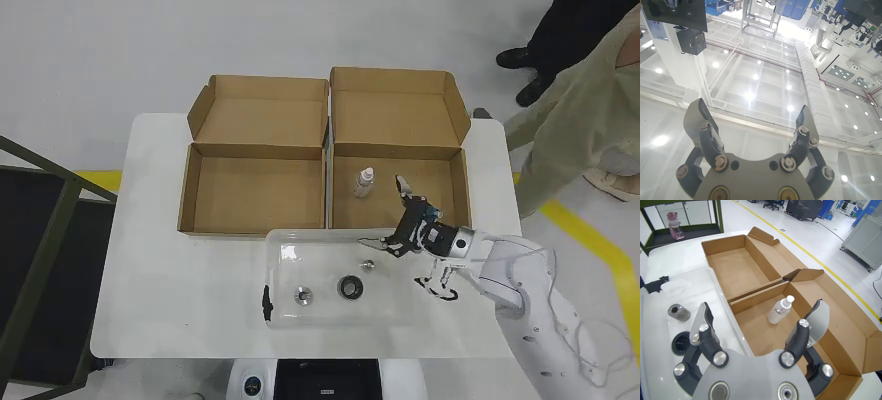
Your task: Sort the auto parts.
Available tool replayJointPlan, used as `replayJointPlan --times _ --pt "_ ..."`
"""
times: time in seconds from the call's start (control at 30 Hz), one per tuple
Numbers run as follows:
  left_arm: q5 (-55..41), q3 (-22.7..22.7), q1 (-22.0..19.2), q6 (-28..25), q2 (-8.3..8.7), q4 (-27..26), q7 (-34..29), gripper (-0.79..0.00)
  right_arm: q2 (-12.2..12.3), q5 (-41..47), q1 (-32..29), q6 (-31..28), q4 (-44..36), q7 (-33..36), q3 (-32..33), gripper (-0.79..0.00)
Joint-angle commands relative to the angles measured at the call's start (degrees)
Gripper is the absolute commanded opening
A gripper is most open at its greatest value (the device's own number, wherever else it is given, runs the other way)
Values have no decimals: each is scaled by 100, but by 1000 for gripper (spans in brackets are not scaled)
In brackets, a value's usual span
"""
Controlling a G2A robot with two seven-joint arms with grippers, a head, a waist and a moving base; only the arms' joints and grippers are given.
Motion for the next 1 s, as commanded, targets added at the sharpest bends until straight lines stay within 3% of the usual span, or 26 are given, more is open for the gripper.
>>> replayJointPlan --times 0.0,0.3,0.83,0.97 --pt "0 0 0 0 0 0 0 0 30 -50 -200 -161 -174 21 72 0" --pt "0 0 0 0 0 0 0 0 124 -279 -891 -405 -515 151 260 0" --pt "0 0 0 0 0 0 0 0 238 -1185 -1020 -907 -860 292 128 0" --pt "0 0 0 0 0 0 0 0 248 -1067 -1059 -917 -820 335 63 0"
